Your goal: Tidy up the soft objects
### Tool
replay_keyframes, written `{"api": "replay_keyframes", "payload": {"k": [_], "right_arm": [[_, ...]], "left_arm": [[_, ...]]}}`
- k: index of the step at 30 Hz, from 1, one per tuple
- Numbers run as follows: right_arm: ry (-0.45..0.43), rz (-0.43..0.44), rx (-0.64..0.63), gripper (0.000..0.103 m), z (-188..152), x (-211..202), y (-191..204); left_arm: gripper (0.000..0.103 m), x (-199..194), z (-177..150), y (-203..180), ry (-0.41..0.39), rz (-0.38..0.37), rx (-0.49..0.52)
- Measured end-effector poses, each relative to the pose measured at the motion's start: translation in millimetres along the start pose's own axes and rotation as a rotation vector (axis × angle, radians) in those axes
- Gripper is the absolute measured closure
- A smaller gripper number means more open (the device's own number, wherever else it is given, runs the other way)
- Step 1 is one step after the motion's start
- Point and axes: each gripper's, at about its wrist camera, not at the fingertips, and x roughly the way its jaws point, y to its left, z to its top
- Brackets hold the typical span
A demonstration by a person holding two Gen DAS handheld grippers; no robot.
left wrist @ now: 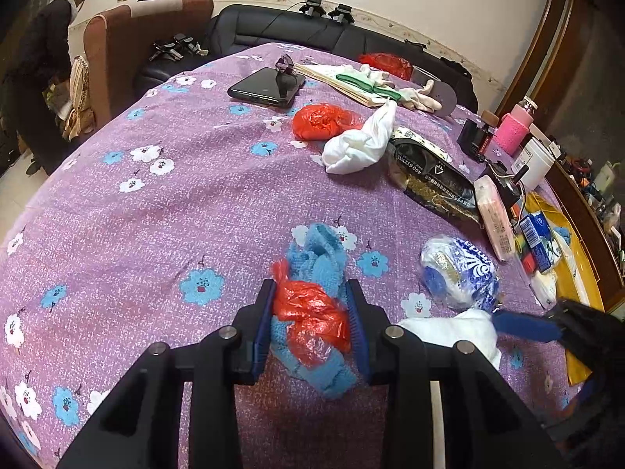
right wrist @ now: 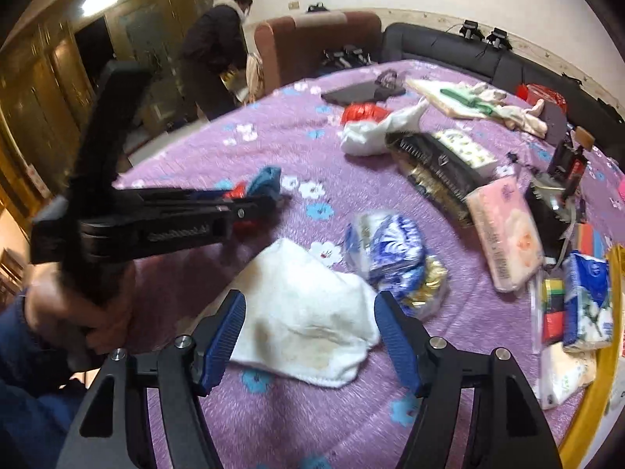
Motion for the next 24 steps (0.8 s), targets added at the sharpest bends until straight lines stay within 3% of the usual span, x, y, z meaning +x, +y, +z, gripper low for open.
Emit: {"api": "replay_keyframes", "payload": {"k": [4,6,8,11,24], "right_arm": [[0.030,-0.095,-0.080,0.030,-6,16,15],[0.020,-0.114,-0.097,0.035,-9,14,17],[0.008,-0.133,-0.084,0.071,-10,10,13],[-0.017,-0.093,-0.026,0.089,-12,1,1],[-0.117,-0.056,0.094,0.091,-18,-33,-13]], "left_arm": [[0.069,-1,0,0,0.000,-0.005,0.009],[0.069,-1,0,0,0.000,-0.009,0.013],[0.069,-1,0,0,-0.001,-0.009,0.013],[0.069,-2,-1,-1,-0.004,-0.010,0.015],[0.069,-9,-1,-8,-0.046,0.003,0.048]]}}
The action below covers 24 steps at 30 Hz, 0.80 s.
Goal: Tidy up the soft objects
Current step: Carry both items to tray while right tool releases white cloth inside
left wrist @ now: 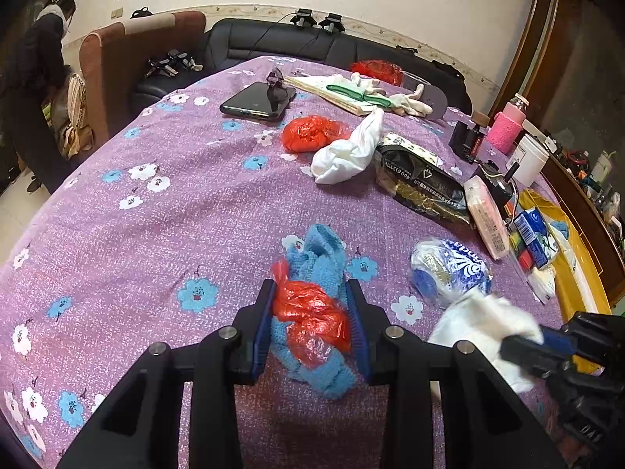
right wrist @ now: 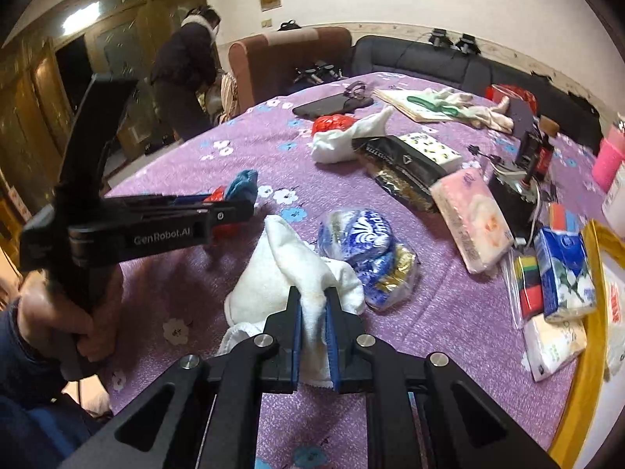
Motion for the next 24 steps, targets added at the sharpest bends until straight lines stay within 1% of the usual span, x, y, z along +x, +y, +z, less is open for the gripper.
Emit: {"api": "replay_keyframes", "payload": {"k": [3,5,10,17,24], "right_arm": [[-0.028,0.009,0.031,0.091,1,-14,-8],[-0.044,0.024,0.060,0.091,1,-22,-15],[-0.093,0.042,0.136,0.091,2,-42,-34],[-0.139,-0.016,0.222,0.091,-6,-65,-68],[-0.197,-0.100,0.346,0.091,-25,-100,-122]], "left_arm": [[0.069,-3,-1,0,-0.007,0.004,-0.011],[0.069,-4,-1,-1,0.002,-0.016,-0.023],[0.069,-12,1,-16,-0.011,-0.027,0.008],[0.069,-21,12,-54,-0.022,-0.073,0.076],[0.069,-16,23,-117,-0.003,-0.156,0.164]]}}
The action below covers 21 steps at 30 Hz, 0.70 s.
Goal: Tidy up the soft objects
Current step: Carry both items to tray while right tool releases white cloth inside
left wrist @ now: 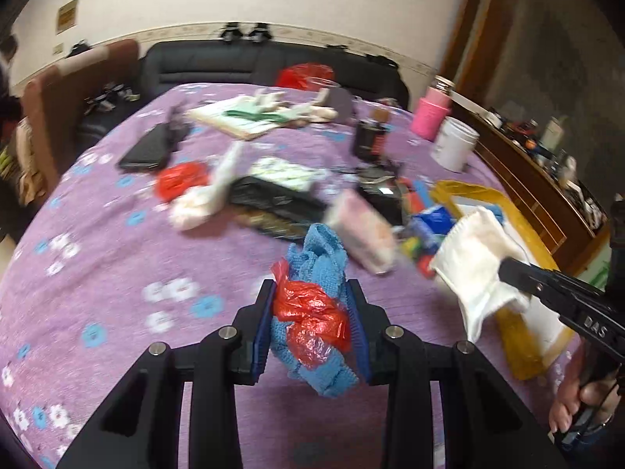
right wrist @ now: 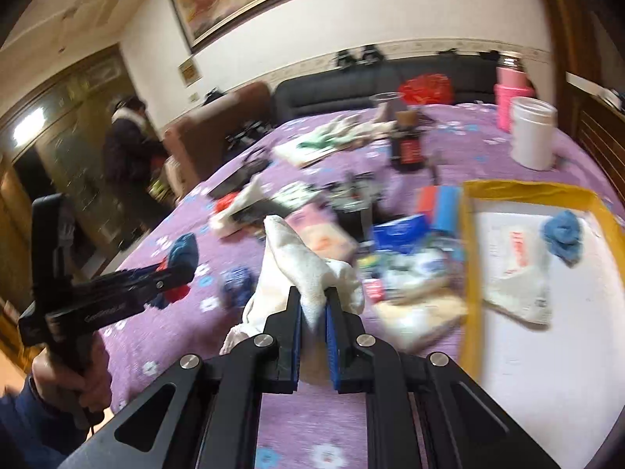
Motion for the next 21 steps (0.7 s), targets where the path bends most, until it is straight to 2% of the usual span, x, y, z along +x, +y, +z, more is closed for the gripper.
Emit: {"api": "replay_keyframes", "payload": {"k": [7,11,17,21], "right_arm": [[-0.065,-0.144,0.109,0.091,5,-39,-69],[-0.071,-0.249,0.153,0.091,6,-58,-112],[-0.028,-0.374,0.178,0.091,12,-73,-167],[0.031,-0.431,0.170,0.091,21,-72,-198]], "left_arm": [[0.069,28,11,-76,0.061,-0.106,0.097],[0.069,42,14,-128,0.094,-0.171,0.166],[0.069,75,13,-200,0.186,-0.266,0.243],[0.069,98,11,-242,0.245,-0.302,0.283]]}}
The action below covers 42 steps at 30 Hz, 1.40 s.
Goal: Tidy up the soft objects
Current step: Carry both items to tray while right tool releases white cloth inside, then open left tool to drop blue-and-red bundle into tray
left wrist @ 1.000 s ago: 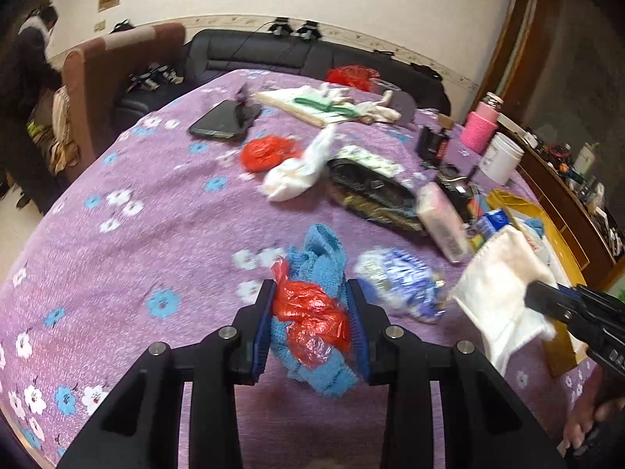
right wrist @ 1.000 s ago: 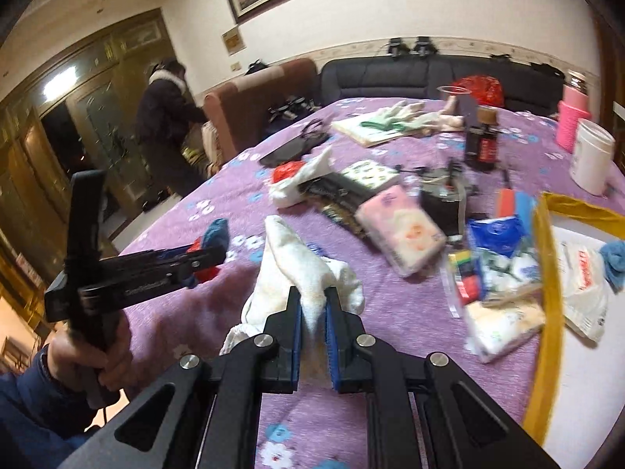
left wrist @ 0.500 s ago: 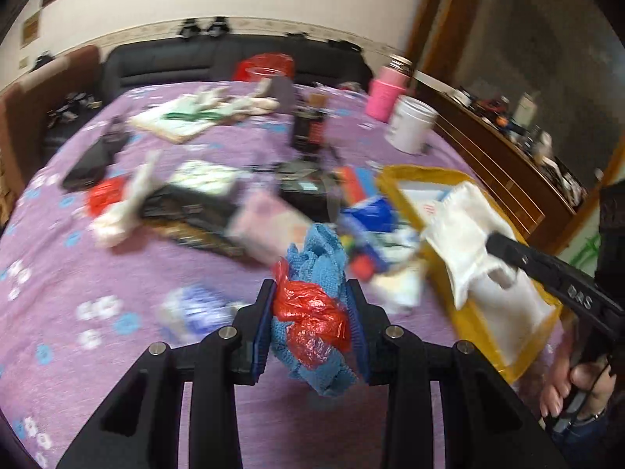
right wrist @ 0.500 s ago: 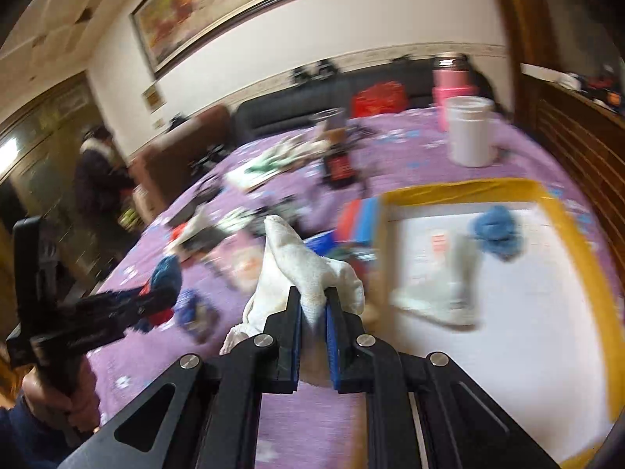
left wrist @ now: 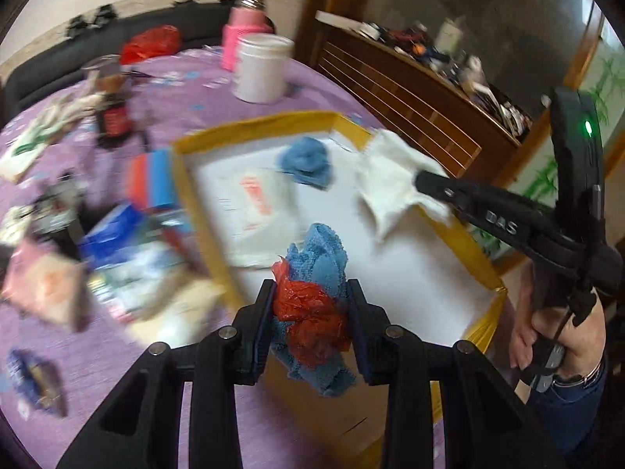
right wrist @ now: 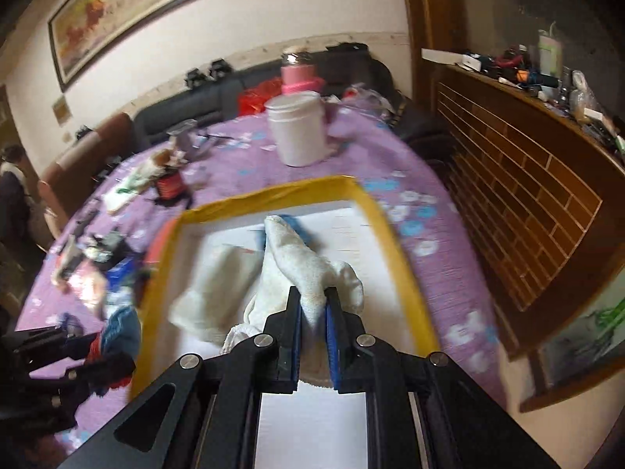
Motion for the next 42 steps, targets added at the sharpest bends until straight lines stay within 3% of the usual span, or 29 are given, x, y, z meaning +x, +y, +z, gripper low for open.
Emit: {"api": "replay_keyframes", "payload": {"k": [5,10,22,25,27,29,33,36,42], "right_arm": [[0.058,-0.022,-0.026,0.091,16,21,-16],[0.115,-0.006,-0.048,0.091,28,48,-16],[0.188,0.014,-0.040,0.091,58,98,-14],[0.188,0.015,-0.035,0.088,59,101,-14],[0.190,0.028,-0.027,0.086,59,102,-15],[0.198,0.023,-0.026,0.079,59,102,-15],[0.171,0.021,-0.032,0.075,60,87,-13],[0.128,0.021,-0.014,0.069,58,69,-17],[0.058,0.075,0.080,0.067,38,27,-30]], "left_arm": [[0.069,44,16,-27,0.060,0.007,0.024],[0.069,77,30,-28,0.112,0.018,0.004],[0.069,97,59,-15,0.119,0.065,-0.085],[0.059,93,61,-12,0.099,0.061,-0.100],[0.049,92,60,-11,0.091,0.029,-0.108],[0.044,90,60,-13,0.083,0.017,-0.099],[0.035,82,57,-22,0.056,0.032,-0.074],[0.035,74,54,-28,0.052,0.019,-0.063],[0.035,45,41,-39,0.014,-0.004,-0.014]]}}
